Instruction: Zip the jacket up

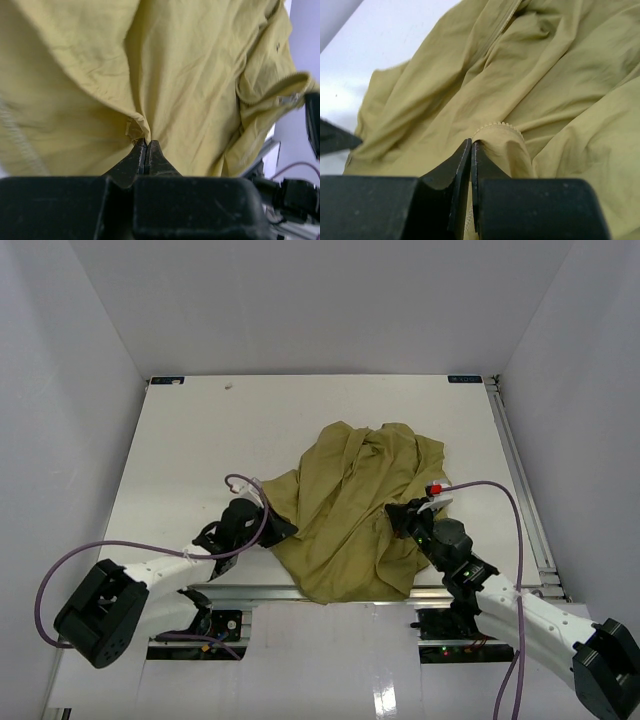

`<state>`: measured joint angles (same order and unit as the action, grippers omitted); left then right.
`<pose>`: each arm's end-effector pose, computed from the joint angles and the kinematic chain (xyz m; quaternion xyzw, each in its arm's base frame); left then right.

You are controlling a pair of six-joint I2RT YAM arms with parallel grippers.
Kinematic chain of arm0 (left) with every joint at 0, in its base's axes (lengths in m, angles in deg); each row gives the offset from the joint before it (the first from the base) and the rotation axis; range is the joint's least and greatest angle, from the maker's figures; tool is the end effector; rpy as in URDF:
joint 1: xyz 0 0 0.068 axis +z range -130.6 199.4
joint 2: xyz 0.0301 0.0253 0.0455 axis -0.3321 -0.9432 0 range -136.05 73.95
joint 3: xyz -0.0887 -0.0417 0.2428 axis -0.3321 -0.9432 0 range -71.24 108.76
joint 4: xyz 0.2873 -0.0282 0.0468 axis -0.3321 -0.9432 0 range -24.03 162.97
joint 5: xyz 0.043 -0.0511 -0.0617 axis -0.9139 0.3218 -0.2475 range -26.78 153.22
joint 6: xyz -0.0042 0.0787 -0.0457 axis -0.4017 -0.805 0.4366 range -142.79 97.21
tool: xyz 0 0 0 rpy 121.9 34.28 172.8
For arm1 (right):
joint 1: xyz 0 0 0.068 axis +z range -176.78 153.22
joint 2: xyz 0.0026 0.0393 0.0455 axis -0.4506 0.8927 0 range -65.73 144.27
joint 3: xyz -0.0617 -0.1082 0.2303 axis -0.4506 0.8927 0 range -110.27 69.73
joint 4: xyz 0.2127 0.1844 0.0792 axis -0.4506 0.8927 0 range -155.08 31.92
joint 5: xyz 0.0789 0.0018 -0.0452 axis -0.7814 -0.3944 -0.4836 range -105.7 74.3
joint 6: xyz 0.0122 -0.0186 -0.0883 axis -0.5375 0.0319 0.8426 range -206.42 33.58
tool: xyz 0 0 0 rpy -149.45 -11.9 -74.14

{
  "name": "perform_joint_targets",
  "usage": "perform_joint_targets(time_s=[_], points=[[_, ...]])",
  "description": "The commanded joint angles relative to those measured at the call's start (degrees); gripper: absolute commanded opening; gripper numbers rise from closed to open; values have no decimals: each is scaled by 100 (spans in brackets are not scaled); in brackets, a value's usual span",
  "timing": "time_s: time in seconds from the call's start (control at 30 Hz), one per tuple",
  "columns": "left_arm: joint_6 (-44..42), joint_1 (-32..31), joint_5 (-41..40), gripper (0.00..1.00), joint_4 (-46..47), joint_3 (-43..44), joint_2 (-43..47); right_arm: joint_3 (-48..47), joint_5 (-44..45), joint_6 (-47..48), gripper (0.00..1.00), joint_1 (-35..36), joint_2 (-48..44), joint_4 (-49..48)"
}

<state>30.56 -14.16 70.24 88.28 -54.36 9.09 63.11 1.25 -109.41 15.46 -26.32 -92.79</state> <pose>0.2226 -0.1597 0.0923 -0.1216 0.8678 -0.3684 0.3106 0.1954 0.1452 0.1604 -0.0239 0.7361 0.2683 0.6210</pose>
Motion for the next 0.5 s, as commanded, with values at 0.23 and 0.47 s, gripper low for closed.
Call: perform_joint_targets(time_s=[0.23,0.47], points=[[-21,-576,-1199,0,-229,781,-388,13,-565,190,8,-220,-466,-543],[-320,-366,-2258,1,-1034,1087,-947,48,-595,169,8,-225,-618,-440]])
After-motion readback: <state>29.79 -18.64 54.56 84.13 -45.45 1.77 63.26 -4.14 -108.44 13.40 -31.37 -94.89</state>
